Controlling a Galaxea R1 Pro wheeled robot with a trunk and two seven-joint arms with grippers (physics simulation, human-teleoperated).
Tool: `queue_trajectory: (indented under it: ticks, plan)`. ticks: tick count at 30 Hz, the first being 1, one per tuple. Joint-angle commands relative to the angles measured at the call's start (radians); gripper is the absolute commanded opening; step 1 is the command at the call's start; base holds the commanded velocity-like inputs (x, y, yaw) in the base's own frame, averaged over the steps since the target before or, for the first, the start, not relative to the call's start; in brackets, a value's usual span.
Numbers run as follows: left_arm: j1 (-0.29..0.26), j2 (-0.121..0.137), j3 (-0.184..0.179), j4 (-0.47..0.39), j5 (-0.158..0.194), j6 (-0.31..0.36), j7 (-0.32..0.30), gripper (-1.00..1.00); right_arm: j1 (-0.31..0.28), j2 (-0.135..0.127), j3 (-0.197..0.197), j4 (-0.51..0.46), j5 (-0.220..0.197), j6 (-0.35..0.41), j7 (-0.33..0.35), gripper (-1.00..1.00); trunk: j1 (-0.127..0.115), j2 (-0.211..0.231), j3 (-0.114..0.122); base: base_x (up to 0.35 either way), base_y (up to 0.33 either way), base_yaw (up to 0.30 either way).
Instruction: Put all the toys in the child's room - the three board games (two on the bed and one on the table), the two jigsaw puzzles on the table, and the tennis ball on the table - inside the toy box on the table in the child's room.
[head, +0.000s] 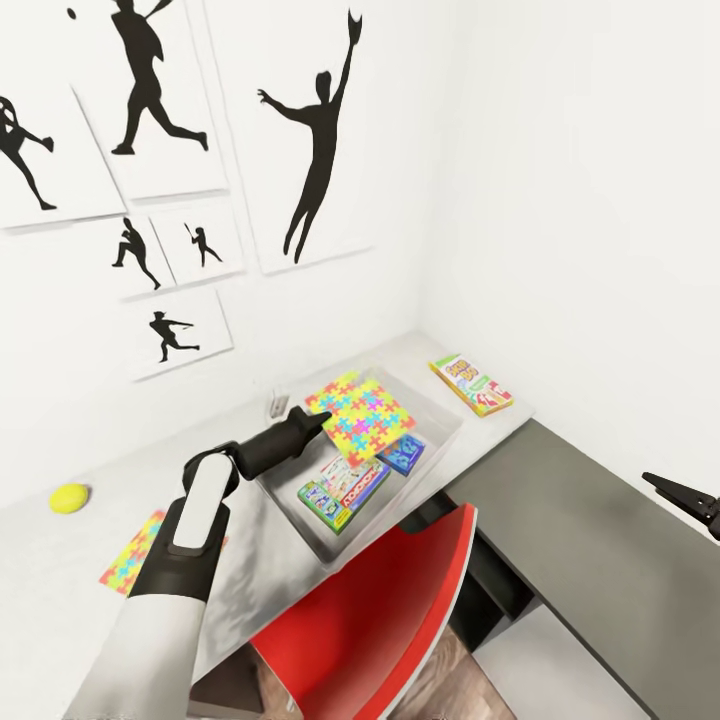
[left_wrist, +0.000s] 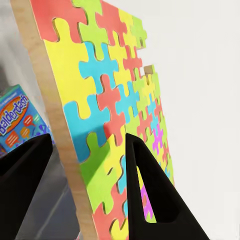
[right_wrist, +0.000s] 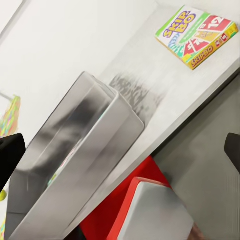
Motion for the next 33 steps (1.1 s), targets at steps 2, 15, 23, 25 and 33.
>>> queue_trajectory:
  ticks: [2,15,23,25,33]
  plan:
    - [-0.001,-0.003,0.003,0.014,-0.002,-0.008,-0.006,-1.00,-0.001,0.000,0.000,0.000,0.001,0.004,0.004,1.00,0.000,-0.002,-0.004,0.000,0.000,0.000]
    - [-0.001,-0.003,0.004,0.048,-0.001,-0.023,-0.007,-1.00,-0.001,0.000,0.020,0.000,0.001,0.004,0.004,1.00,0.000,-0.002,-0.022,0.000,0.000,0.000]
    - [-0.001,-0.003,0.008,0.058,-0.002,-0.024,-0.008,-1.00,-0.001,0.000,0.065,0.000,0.002,0.004,0.003,1.00,0.000,-0.002,-0.024,0.000,0.000,0.000]
    - [-0.001,-0.003,0.009,0.059,-0.002,-0.024,-0.008,-1.00,-0.001,0.000,0.068,0.000,0.002,0.004,0.002,1.00,0.000,-0.002,-0.025,0.000,0.000,0.000]
    - [-0.001,-0.003,0.006,0.062,-0.003,-0.025,-0.007,-1.00,-0.001,0.000,0.071,0.000,0.001,0.004,0.002,1.00,0.000,-0.002,-0.033,0.000,0.000,0.000]
